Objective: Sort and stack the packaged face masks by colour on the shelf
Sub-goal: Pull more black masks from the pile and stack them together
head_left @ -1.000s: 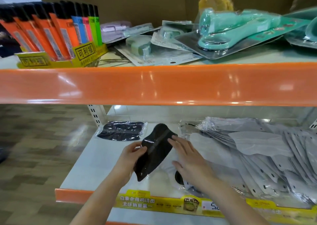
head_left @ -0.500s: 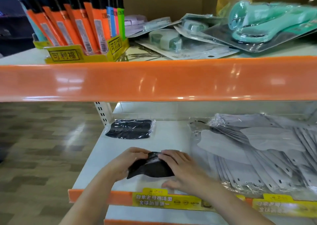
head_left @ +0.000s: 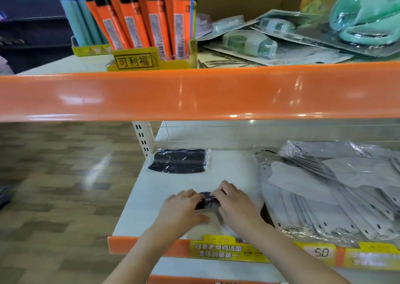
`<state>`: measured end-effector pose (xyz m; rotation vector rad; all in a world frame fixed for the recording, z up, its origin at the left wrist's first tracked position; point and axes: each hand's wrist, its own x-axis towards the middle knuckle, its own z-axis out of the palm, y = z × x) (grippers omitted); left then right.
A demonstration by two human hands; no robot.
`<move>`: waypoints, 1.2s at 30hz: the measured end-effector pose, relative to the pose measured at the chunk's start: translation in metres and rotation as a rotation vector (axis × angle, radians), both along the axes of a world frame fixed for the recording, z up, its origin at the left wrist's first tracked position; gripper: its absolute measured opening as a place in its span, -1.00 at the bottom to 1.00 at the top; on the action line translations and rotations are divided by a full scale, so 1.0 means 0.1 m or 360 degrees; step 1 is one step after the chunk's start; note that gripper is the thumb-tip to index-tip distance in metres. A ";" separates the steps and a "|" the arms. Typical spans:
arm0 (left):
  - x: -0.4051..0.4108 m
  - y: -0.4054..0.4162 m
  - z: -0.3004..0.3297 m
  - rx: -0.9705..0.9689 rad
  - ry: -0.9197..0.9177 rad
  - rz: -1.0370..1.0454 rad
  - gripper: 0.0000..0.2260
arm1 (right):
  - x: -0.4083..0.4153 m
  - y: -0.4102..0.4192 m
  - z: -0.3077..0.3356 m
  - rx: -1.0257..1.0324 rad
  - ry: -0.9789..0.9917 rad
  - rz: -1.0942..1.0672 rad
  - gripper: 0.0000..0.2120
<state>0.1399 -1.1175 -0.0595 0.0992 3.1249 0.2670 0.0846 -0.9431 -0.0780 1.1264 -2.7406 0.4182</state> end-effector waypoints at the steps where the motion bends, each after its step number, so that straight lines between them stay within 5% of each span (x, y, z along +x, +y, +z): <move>1: 0.00 -0.03 -0.07 -0.0079 0.0086 -0.0001 -0.59 | 0.00 -0.04 0.02 -0.0057 -0.0036 0.0016 -0.66; 5: 0.00 -0.25 -0.18 0.0084 0.0689 0.0048 -0.92 | -0.03 -0.11 0.06 -0.0340 0.0132 0.0161 -0.69; 8: -0.05 -0.41 -0.10 0.0172 0.1073 0.0107 -0.83 | -0.09 -0.15 0.15 -0.0425 0.0396 0.0205 -0.70; 13: -0.36 -0.60 0.07 -0.0005 0.1318 0.0210 -0.76 | -0.30 -0.41 0.27 -0.0502 0.0617 0.0105 -0.68; 20: -0.75 -0.76 0.05 0.0025 0.1082 0.0357 -0.65 | -0.64 -0.76 0.22 -0.0365 0.0488 -0.0049 -0.66; 26: -0.78 -0.86 -0.19 -0.0165 0.0639 0.0342 -0.59 | -0.72 -0.92 -0.04 -0.0296 0.0004 -0.0291 -0.83; 30: -0.73 -0.77 -0.27 -0.0185 0.0518 0.0255 -0.68 | -0.62 -0.98 -0.20 -0.0393 0.0033 -0.0351 -0.96; 36: -0.70 -0.66 -0.39 -0.0130 0.0437 0.0204 -0.67 | -0.58 -1.01 -0.31 -0.0452 0.0089 -0.0426 -0.90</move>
